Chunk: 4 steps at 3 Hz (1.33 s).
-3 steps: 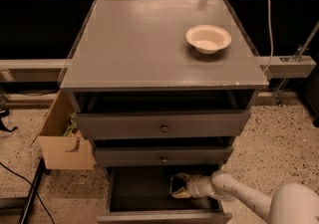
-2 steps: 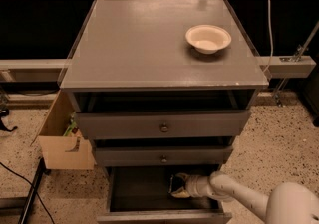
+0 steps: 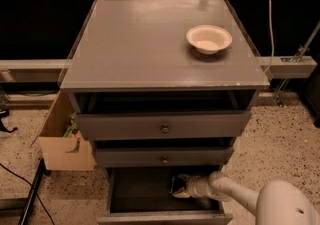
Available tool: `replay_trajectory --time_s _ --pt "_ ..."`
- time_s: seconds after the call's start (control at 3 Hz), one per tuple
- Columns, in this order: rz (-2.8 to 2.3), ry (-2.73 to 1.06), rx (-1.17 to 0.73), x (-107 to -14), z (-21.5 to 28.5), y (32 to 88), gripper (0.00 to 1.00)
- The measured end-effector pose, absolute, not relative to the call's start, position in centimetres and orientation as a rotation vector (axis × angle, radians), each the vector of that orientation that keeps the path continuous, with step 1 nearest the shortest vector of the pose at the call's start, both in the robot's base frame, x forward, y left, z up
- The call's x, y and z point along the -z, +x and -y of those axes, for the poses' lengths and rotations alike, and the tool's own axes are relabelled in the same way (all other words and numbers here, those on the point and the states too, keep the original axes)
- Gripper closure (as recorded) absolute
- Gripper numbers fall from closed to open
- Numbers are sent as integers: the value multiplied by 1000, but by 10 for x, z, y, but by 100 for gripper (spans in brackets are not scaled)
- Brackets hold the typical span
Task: Place rxbar blueberry into bottom drawer
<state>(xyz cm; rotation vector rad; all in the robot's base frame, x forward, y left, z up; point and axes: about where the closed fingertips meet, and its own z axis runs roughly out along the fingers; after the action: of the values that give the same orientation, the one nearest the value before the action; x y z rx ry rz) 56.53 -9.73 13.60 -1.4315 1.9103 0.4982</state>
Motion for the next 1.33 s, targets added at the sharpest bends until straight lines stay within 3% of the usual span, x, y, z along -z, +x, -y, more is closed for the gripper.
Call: replay_trajectory --time_s 0.67,1.0,1.33 --pt "-1982 -1412 -521 -113 104 572 100" --pt "-1985 -1412 -521 -112 105 572 83" --pt "-1985 -1412 -521 -112 105 572 52"
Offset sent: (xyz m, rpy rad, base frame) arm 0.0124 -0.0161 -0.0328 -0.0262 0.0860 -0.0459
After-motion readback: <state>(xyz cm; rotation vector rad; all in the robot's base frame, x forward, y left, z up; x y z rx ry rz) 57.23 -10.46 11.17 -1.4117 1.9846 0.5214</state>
